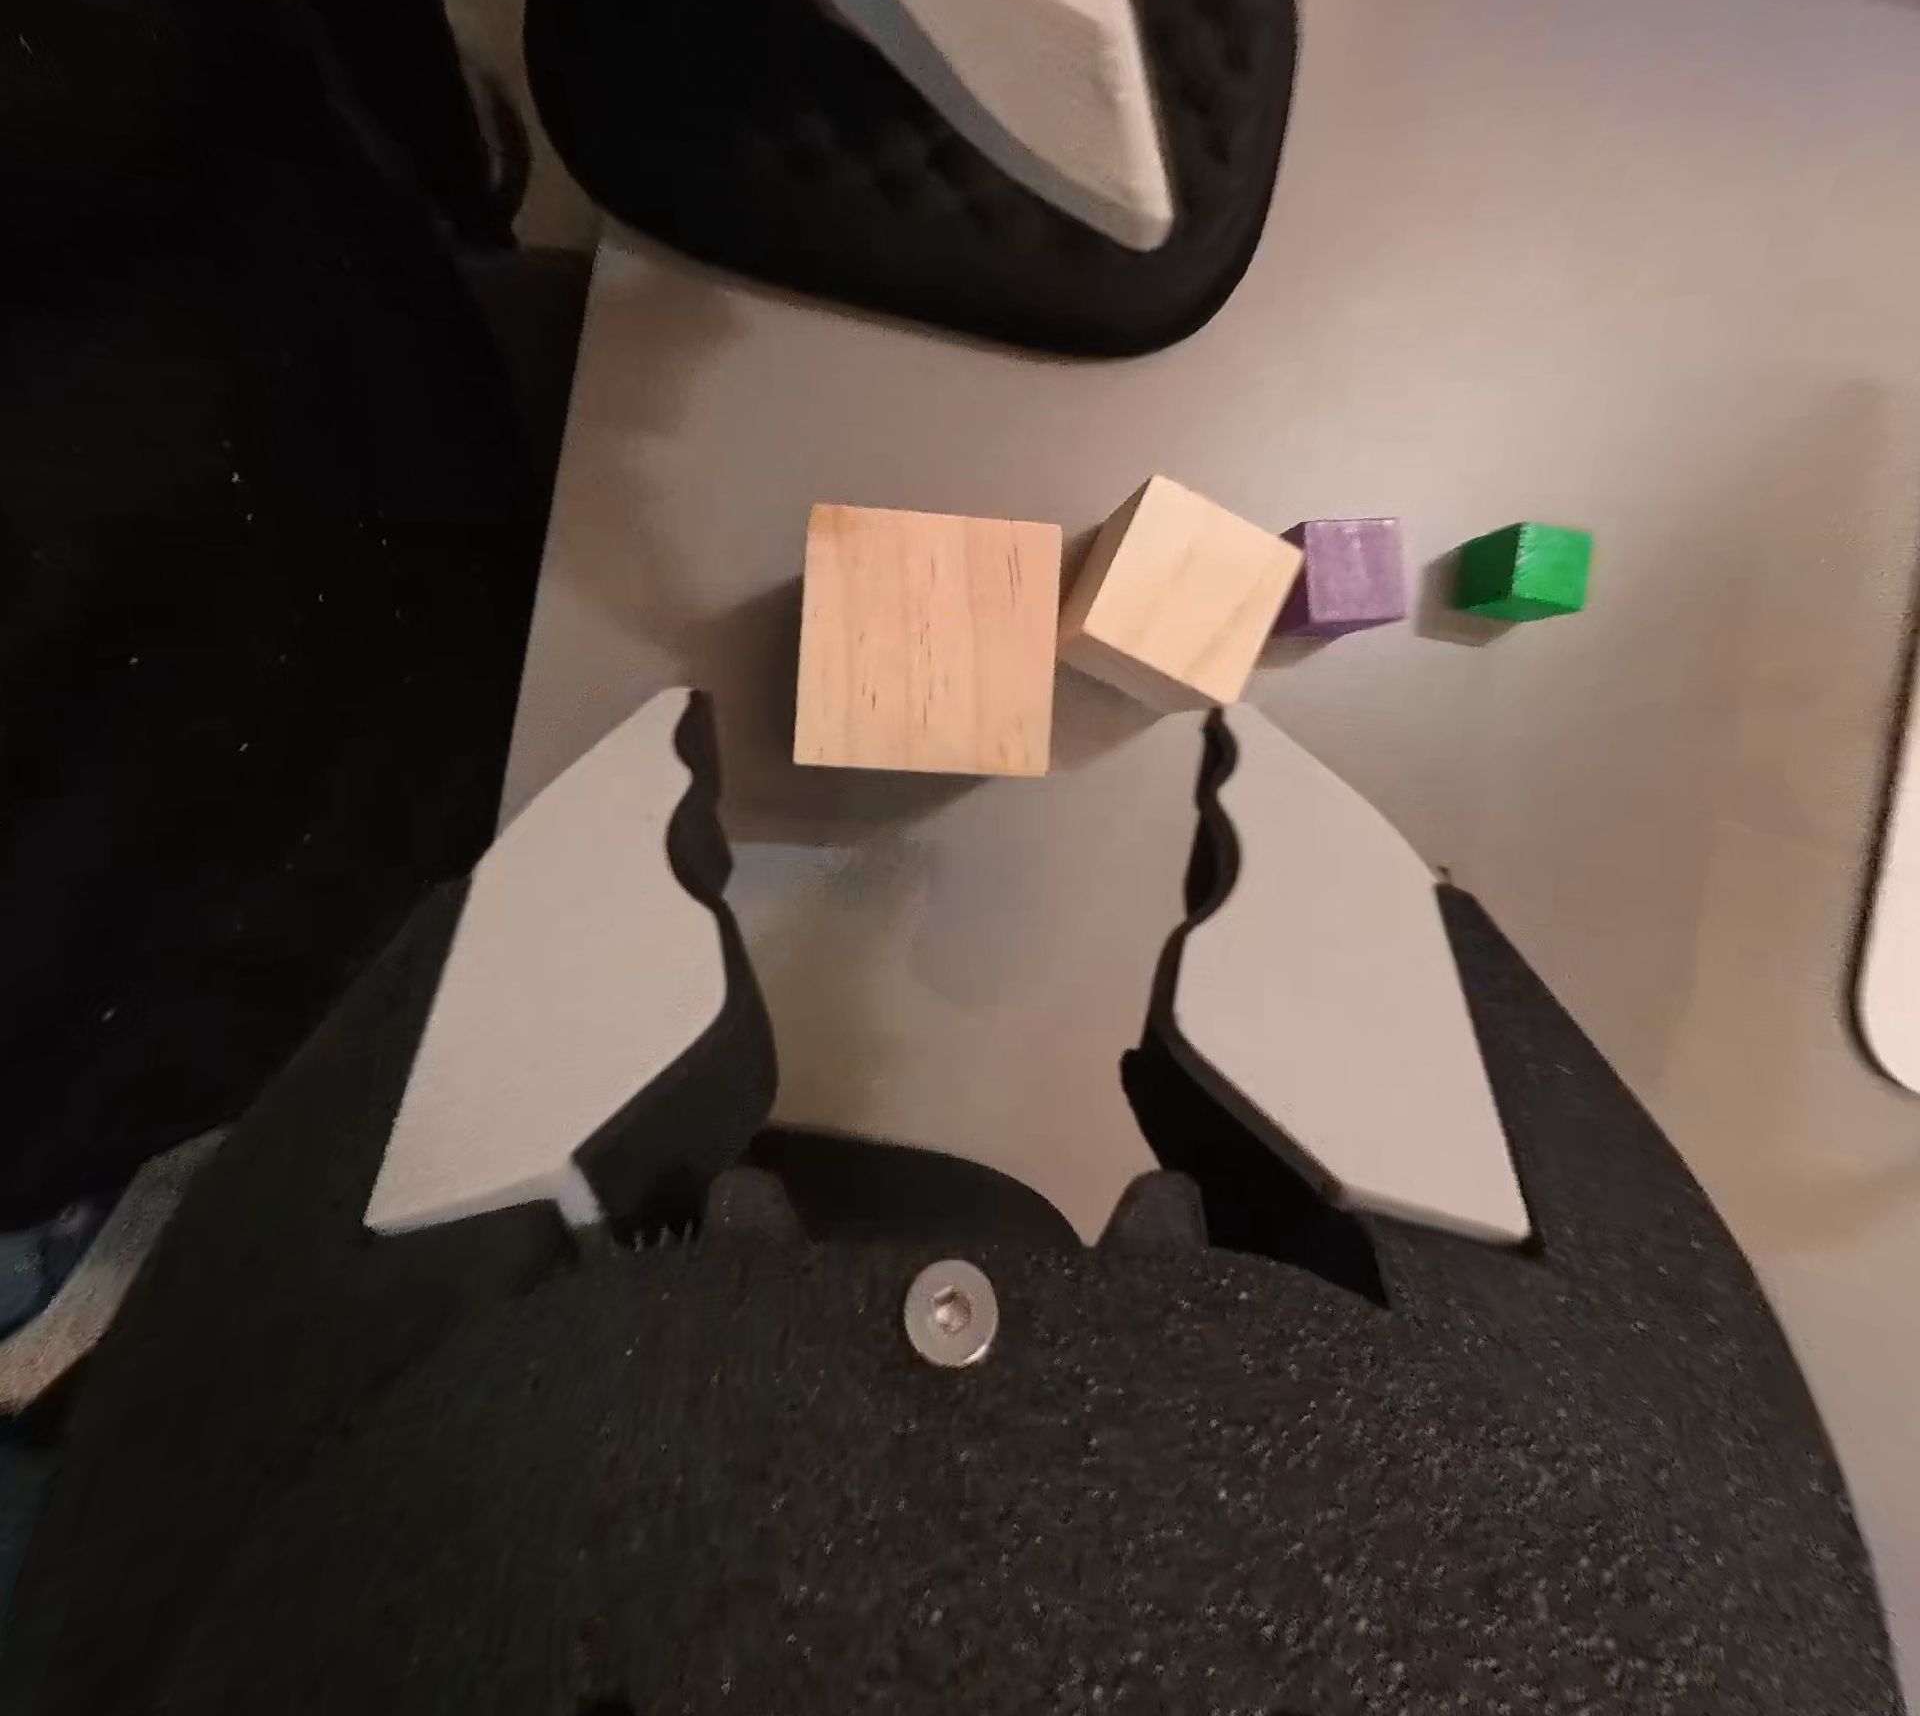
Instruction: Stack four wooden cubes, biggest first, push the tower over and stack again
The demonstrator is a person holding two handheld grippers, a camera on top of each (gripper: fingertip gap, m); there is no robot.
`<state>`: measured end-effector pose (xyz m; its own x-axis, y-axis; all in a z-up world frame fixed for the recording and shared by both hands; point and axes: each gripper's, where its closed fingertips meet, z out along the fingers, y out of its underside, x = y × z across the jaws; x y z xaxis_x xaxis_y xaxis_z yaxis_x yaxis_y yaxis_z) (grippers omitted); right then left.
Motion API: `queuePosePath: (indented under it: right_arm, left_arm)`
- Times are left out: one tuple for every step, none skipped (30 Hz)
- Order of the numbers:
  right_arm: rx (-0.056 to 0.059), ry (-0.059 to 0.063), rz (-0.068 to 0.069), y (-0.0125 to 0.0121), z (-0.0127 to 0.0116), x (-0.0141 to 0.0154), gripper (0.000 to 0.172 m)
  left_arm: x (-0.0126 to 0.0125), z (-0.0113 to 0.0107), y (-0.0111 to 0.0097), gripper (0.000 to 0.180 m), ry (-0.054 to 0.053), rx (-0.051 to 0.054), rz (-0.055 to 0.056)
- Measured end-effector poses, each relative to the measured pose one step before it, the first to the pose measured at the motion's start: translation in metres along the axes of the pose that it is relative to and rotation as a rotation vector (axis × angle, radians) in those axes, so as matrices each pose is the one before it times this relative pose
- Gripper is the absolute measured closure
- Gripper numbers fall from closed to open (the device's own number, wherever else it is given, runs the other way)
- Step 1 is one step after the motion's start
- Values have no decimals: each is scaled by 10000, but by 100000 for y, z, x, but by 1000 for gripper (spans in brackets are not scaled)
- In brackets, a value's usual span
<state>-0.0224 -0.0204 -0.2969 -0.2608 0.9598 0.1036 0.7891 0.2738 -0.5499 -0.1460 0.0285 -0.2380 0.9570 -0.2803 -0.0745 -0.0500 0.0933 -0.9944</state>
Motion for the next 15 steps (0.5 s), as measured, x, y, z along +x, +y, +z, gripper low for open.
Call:
queuePosePath:
  right_arm:
    - [-400,-333,20,68,327,-181,91]
    - [-358,-229,105,4,317,-45,96]
    - [-372,-216,116,40,304,-48,98]
    - [-362,-192,110,41,300,-88,99]
    - [-344,-123,116,51,281,-55,99]
    - [-348,-87,126,66,282,-51,98]
    - [-341,-109,126,86,277,-143,96]
    - [-296,-46,143,35,269,-103,95]
    - [-241,-39,114,-16,261,-151,94]
    - [-153,-6,84,-98,248,-146,95]
    - [-98,60,62,-117,240,-74,96]
    - [-178,79,24,68,240,-48,99]
    - [-242,143,6,196,267,63,100]
    - [-207,182,20,189,275,179,102]
    - [-133,155,28,110,281,193,107]
  left_arm:
    - [92,121,160,34,-26,-124,129]
    - [159,89,123,34,52,-92,115]
    - [66,53,74,34,9,-53,61]
    - [15,6,-1,34,2,0,9]
    - [35,5,19,34,47,-3,-22]
    - [12,21,39,34,49,-22,-44]
    - [-47,9,19,34,11,-13,-69]
    - [2,6,10,35,45,-8,-59]
    - [-31,-1,13,35,23,-4,-48]
    - [-21,-10,-3,35,18,7,-47]
    - [-6,-19,-10,35,32,12,-53]
    - [-54,-24,-24,35,-2,22,-58]
    - [-35,-28,-37,35,13,31,-52]
    - [-21,-34,-45,35,22,36,-50]
    - [-9,-32,-33,35,18,26,-35]
